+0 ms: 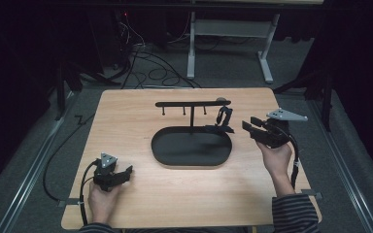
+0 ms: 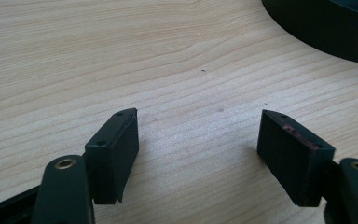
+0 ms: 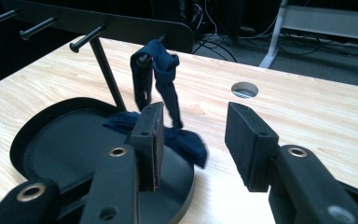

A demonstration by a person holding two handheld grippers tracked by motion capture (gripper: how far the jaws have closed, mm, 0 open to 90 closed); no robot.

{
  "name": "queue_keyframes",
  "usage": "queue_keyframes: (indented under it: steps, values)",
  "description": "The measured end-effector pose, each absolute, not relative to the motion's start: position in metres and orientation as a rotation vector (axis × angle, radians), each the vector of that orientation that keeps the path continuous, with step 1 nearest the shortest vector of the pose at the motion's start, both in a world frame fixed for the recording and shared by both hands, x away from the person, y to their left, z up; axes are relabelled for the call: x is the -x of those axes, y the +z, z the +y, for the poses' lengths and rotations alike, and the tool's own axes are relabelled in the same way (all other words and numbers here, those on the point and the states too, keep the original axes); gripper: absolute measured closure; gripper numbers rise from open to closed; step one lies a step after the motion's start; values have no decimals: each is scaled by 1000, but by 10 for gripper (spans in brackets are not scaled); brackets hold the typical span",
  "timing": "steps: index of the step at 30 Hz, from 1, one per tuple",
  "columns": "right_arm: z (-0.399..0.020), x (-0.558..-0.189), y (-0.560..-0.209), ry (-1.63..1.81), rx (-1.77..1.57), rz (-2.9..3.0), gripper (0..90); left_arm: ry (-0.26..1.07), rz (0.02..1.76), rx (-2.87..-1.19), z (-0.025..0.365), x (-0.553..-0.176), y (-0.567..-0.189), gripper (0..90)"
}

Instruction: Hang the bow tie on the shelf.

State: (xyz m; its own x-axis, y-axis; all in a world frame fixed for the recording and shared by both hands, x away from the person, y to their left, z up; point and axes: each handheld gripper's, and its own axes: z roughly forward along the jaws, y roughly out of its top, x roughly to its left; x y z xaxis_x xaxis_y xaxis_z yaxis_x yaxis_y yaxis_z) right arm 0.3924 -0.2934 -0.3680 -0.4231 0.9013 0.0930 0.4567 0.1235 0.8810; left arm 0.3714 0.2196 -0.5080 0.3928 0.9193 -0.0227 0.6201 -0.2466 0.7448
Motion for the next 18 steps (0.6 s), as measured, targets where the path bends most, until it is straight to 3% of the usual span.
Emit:
queue_keyframes:
  steps: [18]
  values:
    - [-310,-362,-373,1274,-1310,1903,579,563,1315,-1971,219,-371,-508,300]
